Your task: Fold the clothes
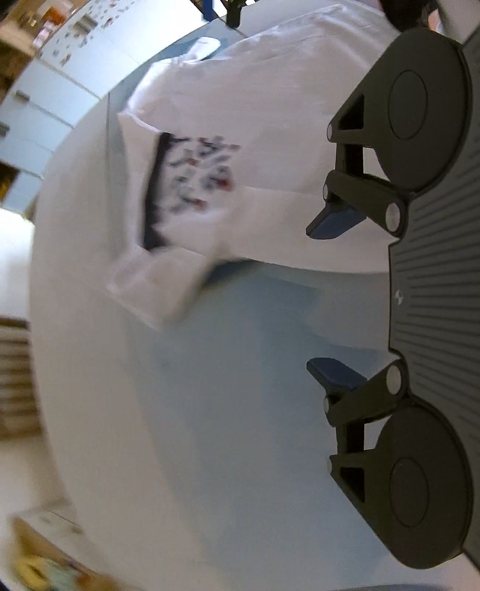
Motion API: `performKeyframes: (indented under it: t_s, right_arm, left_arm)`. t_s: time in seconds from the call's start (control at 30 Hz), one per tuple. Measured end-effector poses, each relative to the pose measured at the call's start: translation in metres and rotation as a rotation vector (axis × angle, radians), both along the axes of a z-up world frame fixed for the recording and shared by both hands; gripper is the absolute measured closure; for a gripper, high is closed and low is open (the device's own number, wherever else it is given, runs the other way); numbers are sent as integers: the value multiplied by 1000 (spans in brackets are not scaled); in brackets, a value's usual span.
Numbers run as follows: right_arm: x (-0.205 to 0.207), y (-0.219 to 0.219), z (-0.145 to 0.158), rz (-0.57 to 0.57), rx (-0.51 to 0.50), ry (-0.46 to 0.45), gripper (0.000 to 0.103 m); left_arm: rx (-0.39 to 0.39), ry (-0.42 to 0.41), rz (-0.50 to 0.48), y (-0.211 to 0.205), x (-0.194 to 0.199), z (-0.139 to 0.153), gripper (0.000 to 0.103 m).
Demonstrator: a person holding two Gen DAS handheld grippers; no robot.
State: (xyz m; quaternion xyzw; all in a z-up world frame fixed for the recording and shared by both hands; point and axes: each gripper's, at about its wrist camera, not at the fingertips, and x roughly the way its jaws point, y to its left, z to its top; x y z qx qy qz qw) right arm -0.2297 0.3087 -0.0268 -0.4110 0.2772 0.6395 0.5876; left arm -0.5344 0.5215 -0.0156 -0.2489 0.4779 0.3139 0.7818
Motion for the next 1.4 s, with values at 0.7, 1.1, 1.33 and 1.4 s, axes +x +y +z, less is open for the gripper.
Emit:
performKeyframes:
  t_s: [0.7, 1.1, 1.33, 1.4]
  right_arm:
    - [-23, 152, -53, 453, -61, 39, 0]
    - [18, 235, -42, 270, 13, 70, 0]
    - [20, 238, -54, 219, 4, 50, 0]
    - [17, 235, -45, 218, 20, 26, 0]
  left_arm:
    - [190, -70, -116, 73, 79, -27, 84]
    - [187, -118, -12, 139, 99, -12, 92]
    - [125, -75, 61, 149, 90, -27, 92]
    - [107, -67, 78, 147, 82, -28, 92]
